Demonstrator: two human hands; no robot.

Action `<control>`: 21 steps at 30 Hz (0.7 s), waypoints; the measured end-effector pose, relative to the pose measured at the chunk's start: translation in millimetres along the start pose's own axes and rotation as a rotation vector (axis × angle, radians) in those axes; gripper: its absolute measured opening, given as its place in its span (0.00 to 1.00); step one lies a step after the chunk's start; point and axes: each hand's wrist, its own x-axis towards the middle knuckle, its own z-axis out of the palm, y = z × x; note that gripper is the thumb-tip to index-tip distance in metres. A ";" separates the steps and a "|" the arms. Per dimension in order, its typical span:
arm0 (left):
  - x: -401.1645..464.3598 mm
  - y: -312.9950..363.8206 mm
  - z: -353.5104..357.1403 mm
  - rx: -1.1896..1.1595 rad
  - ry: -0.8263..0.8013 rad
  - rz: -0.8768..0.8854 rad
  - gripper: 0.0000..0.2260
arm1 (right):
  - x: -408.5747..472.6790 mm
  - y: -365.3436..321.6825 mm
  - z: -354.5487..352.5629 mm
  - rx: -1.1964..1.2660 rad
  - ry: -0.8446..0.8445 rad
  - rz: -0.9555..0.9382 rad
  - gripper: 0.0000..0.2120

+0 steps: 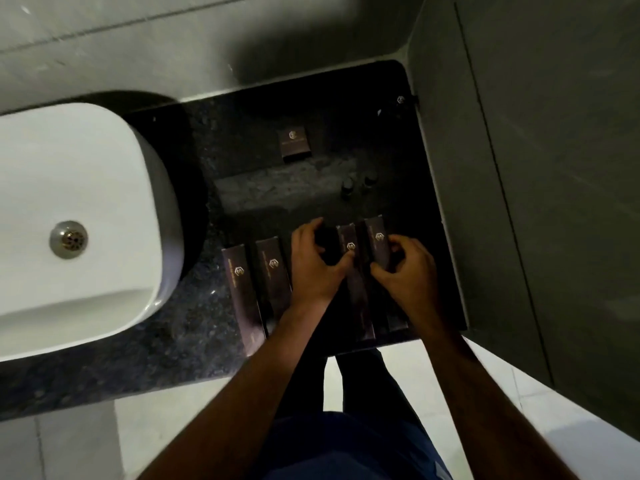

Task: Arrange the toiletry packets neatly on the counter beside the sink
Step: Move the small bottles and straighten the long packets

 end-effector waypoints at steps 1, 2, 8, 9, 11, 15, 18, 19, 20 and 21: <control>1.8 -0.7 -1.6 -0.013 0.005 -0.004 0.33 | 0.4 0.1 -0.1 0.000 -0.003 0.004 0.22; 3.6 -1.1 -3.4 -0.026 0.008 -0.008 0.33 | 0.5 0.0 0.0 0.000 -0.007 0.008 0.22; 29.2 7.4 -21.5 -0.087 0.056 0.015 0.29 | -2.4 -12.0 -3.7 0.110 0.084 0.087 0.22; 42.0 8.5 -26.1 -0.085 0.066 0.024 0.27 | 2.5 -16.8 -7.3 0.190 0.147 0.120 0.20; 78.3 7.9 -34.7 -0.003 0.107 0.099 0.25 | 26.0 -31.3 -15.4 0.287 0.251 0.133 0.16; 151.3 27.3 -48.1 0.503 -0.051 0.153 0.38 | 108.3 -70.1 -28.8 0.042 0.250 -0.047 0.22; 183.5 46.6 -60.1 0.695 -0.241 0.130 0.48 | 169.1 -108.9 -27.6 -0.278 0.102 -0.082 0.31; 187.1 48.1 -63.8 0.711 -0.259 0.141 0.48 | 186.0 -117.0 -27.5 -0.359 0.060 -0.089 0.32; 187.7 47.5 -67.3 0.718 -0.256 0.167 0.46 | 199.2 -120.5 -28.3 -0.421 0.025 -0.082 0.31; 186.3 44.9 -72.9 0.724 -0.238 0.190 0.45 | 209.1 -121.1 -30.9 -0.486 -0.003 -0.073 0.29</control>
